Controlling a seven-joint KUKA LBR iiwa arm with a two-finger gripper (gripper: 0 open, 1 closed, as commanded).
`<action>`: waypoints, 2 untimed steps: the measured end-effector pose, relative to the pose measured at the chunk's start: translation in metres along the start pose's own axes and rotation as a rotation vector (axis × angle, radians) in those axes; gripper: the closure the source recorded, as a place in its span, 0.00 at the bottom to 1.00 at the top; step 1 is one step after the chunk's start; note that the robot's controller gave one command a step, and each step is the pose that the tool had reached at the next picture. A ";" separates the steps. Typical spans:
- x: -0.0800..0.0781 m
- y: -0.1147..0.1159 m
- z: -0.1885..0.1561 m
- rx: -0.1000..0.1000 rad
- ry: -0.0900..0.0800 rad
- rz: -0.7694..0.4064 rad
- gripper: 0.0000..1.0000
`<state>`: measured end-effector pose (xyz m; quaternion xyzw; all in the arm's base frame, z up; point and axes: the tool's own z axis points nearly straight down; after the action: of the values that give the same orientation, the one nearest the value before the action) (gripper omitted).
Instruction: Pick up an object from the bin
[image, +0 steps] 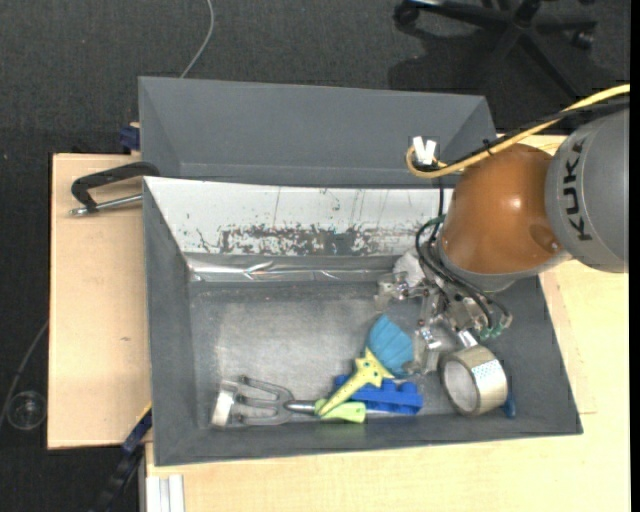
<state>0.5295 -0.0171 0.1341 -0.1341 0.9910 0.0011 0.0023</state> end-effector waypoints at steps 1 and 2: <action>0.001 0.011 0.018 0.002 -0.002 0.205 0.00; 0.000 0.017 0.034 0.000 0.001 0.253 0.00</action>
Offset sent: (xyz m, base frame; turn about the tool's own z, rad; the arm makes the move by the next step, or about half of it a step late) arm -0.0055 0.0216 -0.0483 0.3455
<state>0.5248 -0.0004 0.0998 -0.0079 1.0000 0.0014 0.0018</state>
